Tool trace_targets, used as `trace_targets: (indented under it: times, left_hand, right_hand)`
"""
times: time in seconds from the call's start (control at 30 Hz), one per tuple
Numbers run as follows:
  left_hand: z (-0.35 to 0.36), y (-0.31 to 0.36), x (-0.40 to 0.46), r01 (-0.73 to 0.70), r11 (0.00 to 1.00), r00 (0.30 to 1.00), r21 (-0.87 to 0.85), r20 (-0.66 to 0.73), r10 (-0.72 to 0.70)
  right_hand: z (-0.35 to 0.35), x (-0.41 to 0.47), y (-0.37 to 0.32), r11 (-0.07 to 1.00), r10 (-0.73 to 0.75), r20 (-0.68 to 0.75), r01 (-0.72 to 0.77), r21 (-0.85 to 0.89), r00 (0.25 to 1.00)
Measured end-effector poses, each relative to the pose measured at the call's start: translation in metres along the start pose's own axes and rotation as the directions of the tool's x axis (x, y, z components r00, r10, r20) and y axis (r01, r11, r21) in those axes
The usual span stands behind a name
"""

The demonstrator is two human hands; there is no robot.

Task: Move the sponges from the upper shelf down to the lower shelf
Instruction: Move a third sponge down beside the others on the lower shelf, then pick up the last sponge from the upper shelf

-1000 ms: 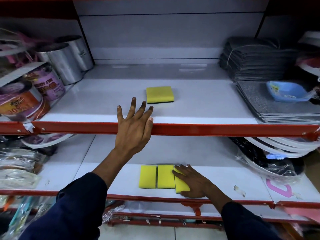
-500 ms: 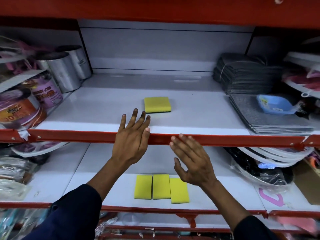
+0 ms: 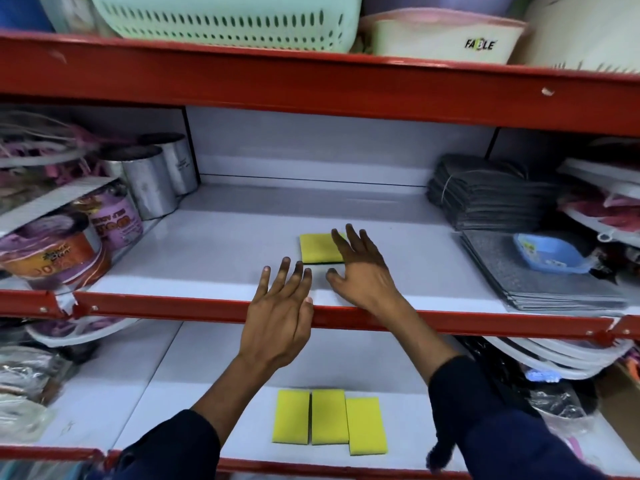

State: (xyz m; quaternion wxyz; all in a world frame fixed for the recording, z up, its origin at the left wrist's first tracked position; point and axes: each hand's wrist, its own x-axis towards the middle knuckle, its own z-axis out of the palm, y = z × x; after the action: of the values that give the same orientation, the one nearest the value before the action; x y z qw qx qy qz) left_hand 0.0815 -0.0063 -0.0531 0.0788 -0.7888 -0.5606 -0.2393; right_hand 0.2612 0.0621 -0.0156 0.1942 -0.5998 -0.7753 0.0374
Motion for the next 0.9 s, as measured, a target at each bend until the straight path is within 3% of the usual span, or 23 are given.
trace_targets:
  times: [0.13,0.33,0.5,0.6,0.73,0.9]
  left_hand:
    - [-0.001,-0.001,0.001,0.006,1.000,1.000,0.000,0.011,-0.006]
    - [-0.002,-0.001,0.001,0.011,1.000,1.000,-0.005,0.013,-0.011]
    - [-0.002,-0.002,0.001,0.005,1.000,1.000,0.011,0.016,-0.005]
    - [0.001,-0.002,0.001,0.008,1.000,1.000,0.014,0.018,-0.008]
    - [0.002,-0.003,0.001,0.012,1.000,1.000,0.019,0.015,-0.012]
    - [0.002,-0.001,0.001,0.018,1.000,1.000,0.016,0.004,-0.018]
  right_hand:
    - [-0.001,0.042,0.005,0.982,-0.097,0.222,0.130,-0.138,0.970]
    - [-0.001,0.062,0.017,0.966,-0.173,0.312,0.222,-0.130,0.934]
    - [-0.013,0.041,0.023,0.976,-0.125,0.185,0.155,-0.154,0.975]
    - [-0.025,0.014,0.024,0.972,-0.106,-0.023,0.099,-0.212,0.994]
    - [-0.036,-0.031,0.021,0.988,-0.079,-0.347,0.027,-0.152,0.935]
    - [-0.025,-0.085,0.026,0.998,0.004,-0.541,-0.037,-0.050,0.841]
